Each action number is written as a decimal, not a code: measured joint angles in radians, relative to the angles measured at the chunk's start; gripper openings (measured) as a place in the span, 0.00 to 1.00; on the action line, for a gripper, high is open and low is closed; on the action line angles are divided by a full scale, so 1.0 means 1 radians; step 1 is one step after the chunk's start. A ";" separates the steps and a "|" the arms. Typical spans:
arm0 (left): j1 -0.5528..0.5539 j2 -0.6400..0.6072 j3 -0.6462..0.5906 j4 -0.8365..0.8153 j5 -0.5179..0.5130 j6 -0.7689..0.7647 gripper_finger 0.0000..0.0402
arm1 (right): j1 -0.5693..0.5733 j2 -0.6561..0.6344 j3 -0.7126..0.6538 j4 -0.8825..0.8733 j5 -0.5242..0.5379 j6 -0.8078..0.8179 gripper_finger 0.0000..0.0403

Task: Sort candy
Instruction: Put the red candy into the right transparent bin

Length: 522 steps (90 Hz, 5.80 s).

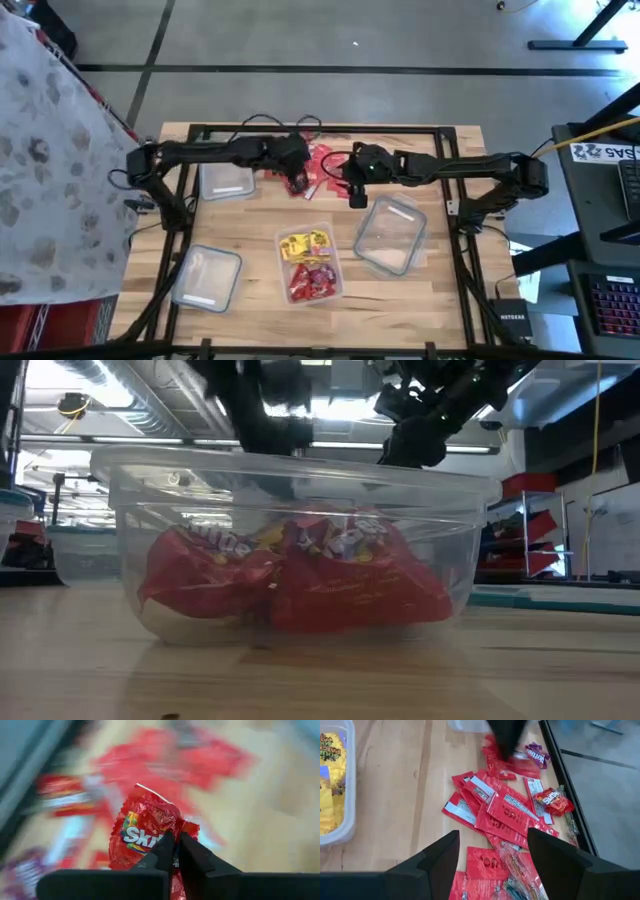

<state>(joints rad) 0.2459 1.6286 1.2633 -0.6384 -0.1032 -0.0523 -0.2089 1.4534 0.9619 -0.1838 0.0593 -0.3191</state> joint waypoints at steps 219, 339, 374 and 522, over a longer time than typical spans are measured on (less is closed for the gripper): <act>0.022 0.021 -0.014 -0.179 -0.351 -0.249 0.27 | -0.001 0.000 0.000 0.096 -0.083 0.000 0.55; 0.100 0.244 0.035 -0.198 -0.200 0.089 0.01 | 0.000 -0.001 0.000 0.053 -0.097 0.008 0.55; -0.192 0.079 0.106 -0.147 -0.040 -0.164 0.00 | 0.000 -0.001 0.000 0.052 -0.097 0.008 0.55; -0.415 0.249 0.105 0.289 0.424 -0.505 0.31 | 0.149 -0.027 0.000 -0.093 0.305 0.080 0.55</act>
<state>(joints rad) -0.1694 1.8772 1.3678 -0.3493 0.3210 -0.5572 -0.0597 1.4262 0.9615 -0.2769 0.3642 -0.2390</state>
